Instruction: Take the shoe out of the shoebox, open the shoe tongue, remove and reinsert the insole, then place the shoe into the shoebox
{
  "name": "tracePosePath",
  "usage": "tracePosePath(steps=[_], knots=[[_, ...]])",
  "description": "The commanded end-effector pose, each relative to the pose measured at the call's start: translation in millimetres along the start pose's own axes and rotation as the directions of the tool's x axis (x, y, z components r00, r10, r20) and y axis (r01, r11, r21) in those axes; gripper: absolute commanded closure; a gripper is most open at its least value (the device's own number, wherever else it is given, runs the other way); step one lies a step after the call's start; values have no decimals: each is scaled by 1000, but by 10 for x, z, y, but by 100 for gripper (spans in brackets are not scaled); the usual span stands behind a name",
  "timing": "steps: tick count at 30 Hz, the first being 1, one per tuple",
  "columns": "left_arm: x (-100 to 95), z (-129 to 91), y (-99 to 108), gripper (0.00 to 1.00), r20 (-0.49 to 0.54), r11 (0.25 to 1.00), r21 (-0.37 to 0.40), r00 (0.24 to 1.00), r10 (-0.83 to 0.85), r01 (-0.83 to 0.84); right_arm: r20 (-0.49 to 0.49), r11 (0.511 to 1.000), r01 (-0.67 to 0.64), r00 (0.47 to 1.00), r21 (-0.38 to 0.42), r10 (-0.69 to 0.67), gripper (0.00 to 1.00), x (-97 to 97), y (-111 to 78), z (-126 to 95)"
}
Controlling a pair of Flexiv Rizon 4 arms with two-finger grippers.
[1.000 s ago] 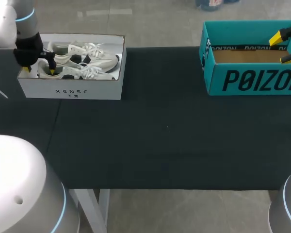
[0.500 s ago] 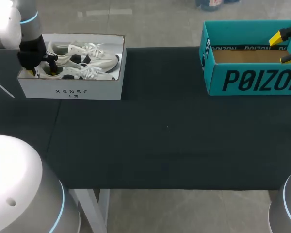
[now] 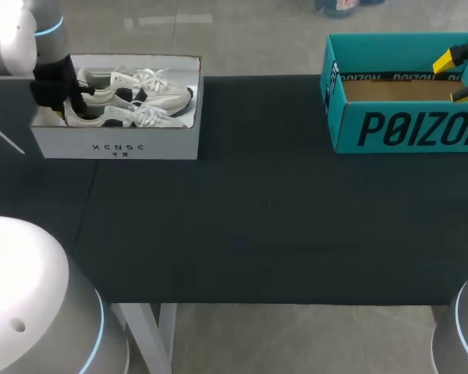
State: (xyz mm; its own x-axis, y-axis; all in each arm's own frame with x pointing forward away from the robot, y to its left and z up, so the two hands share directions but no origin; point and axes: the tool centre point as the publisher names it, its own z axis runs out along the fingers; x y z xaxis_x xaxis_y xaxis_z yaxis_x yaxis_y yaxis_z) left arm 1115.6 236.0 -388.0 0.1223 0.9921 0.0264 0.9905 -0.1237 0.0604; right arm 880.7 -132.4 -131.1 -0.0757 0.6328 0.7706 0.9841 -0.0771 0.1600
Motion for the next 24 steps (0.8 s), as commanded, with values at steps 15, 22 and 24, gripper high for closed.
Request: tracePosePath(steps=[15, 22, 24], knots=[[24, -456, 29, 100, 16, 1000, -9, 1000, -8, 8, 2, 1000, 0, 1000, 0, 0, 0, -1, 0, 1], [-113, -951, 15, 100, -4, 999, -41, 1000, -26, 26, 2, 1000, 0, 1000, 0, 0, 0, -1, 0, 1], [-155, -1060, -11, 100, -6, 998, -56, 1000, -30, 30, 2, 1000, 0, 1000, 0, 0, 0, -1, 0, 1]])
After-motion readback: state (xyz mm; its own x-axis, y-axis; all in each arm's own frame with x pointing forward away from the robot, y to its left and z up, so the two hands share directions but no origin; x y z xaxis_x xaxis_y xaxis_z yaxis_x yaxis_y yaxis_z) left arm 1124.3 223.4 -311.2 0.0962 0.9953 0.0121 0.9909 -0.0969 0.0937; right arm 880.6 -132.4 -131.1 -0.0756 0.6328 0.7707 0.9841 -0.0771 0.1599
